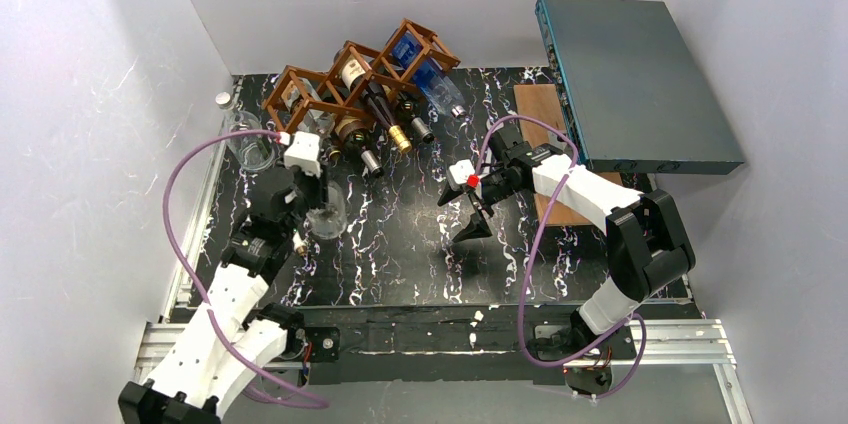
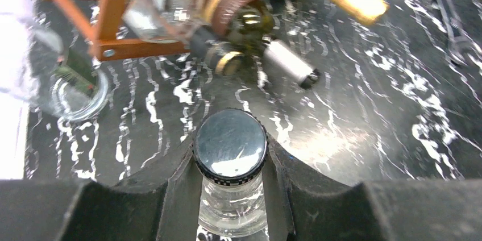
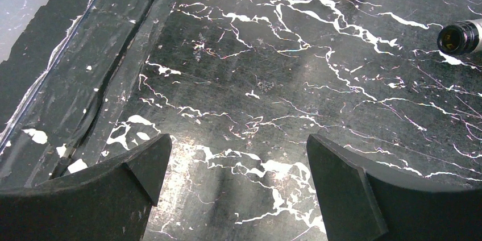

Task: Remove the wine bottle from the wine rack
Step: Place the wine bottle at the center of the board.

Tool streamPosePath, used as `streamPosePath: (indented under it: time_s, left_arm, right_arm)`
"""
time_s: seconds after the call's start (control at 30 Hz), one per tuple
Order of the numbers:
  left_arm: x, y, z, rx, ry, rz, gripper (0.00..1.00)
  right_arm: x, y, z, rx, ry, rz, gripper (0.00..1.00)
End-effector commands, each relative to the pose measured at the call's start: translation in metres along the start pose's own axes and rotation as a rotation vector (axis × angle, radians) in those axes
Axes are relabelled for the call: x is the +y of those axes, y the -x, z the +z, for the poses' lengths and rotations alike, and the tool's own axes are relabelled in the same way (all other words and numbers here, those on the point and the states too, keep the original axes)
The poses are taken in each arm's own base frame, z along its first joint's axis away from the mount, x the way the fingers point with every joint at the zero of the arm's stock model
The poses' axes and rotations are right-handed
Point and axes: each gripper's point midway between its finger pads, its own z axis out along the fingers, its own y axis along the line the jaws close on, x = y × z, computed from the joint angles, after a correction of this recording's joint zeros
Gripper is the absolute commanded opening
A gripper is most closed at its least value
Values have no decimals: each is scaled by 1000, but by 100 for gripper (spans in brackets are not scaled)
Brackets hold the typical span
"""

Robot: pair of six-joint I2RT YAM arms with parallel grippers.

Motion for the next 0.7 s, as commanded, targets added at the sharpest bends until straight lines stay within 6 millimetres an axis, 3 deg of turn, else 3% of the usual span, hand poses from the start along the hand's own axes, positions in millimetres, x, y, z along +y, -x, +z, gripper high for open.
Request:
streamPosePath:
  time_s: [0.0,0.33,0.67]
  left_arm:
    - [51,103,-15,-306,160,-105,0]
    - [113,121,-4,-355,341,-153,0]
    - [171,118,-12,-359,535,-116,0]
  right_arm:
    - [-7,15,-5,-20,-10,-48,98]
    - [-6,16,-5,-25,-6,-48,98]
    - [-6,16,-5,-26,-5,-50,98]
